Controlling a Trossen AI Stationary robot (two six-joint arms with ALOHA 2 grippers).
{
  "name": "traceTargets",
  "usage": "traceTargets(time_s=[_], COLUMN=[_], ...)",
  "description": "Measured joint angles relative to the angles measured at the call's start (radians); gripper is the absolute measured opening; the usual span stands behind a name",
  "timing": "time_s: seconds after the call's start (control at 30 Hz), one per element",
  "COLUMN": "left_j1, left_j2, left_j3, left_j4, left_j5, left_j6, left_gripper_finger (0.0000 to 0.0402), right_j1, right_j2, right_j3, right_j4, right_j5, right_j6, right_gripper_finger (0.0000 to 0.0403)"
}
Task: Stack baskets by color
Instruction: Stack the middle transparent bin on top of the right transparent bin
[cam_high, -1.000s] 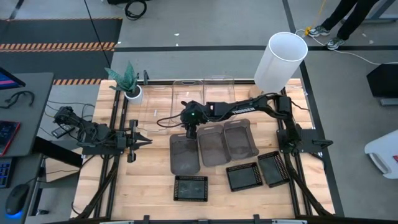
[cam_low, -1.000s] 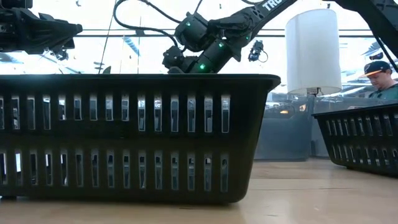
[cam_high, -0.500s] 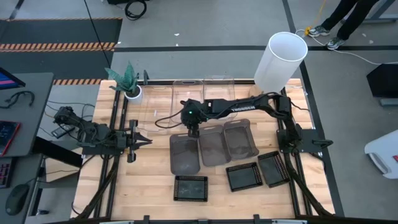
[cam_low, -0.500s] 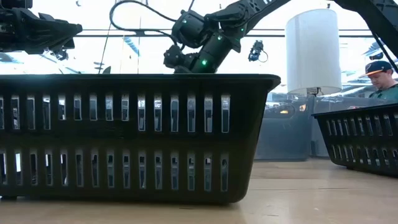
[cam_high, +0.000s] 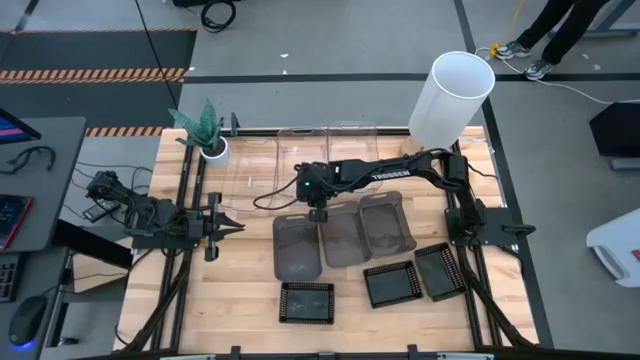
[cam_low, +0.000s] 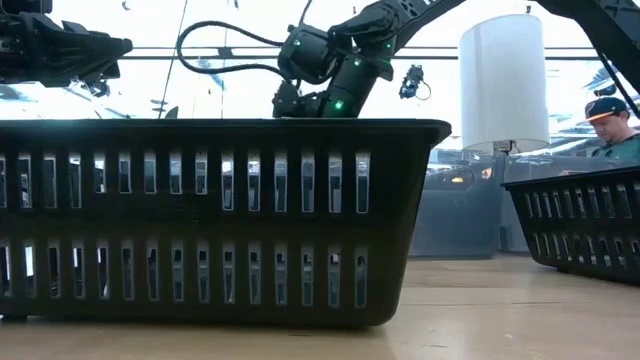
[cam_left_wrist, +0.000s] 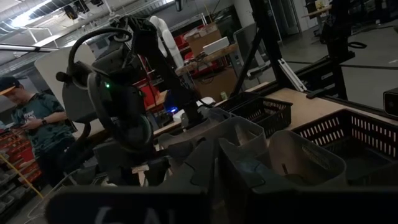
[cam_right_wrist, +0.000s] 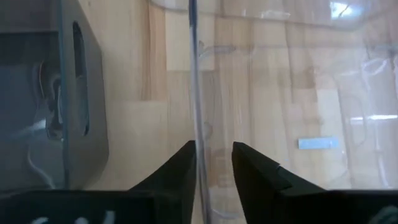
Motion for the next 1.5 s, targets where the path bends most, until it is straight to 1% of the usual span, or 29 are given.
traceTargets(time_s=[0.13,0.33,0.37,0.53,0.63,0.83,1.0,1.27,1.5], left_j1=[0.0,0.0,0.0,0.0,0.0,0.0,0.0,0.0,0.0], left_j2=[0.0,0.0,0.0,0.0,0.0,0.0,0.0,0.0,0.0], left_j3=[0.0,0.0,0.0,0.0,0.0,0.0,0.0,0.0,0.0], left_j4=[0.0,0.0,0.0,0.0,0.0,0.0,0.0,0.0,0.0], left_j5=[0.0,0.0,0.0,0.0,0.0,0.0,0.0,0.0,0.0], left_j6=[0.0,0.0,0.0,0.0,0.0,0.0,0.0,0.0,0.0], left_gripper_finger=[0.0028,0.0034,0.0034,0.0027,0.0026,0.0033,0.0032,0.0027,0.0034], right_j1=[0.0,0.0,0.0,0.0,0.0,0.0,0.006,0.007,0.008], right_j2=[0.0,0.0,0.0,0.0,0.0,0.0,0.0,0.0,0.0], right_j3=[0.007,0.007,0.007,0.007,0.025,0.109,0.174,0.285,0.368], right_j4=[-0.004,-0.007,-0.007,-0.009,-0.041,-0.132,-0.204,-0.318,-0.396], right_j5=[0.0,-0.002,-0.002,0.005,0.017,0.026,0.079,0.133,0.137], right_j6=[-0.016,-0.05,-0.054,-0.086,-0.11,-0.125,-0.13,-0.135,-0.155], right_gripper_finger=[0.0073,0.0014,0.001,0.0016,0.0011,0.0008,0.001,0.001,0.001])
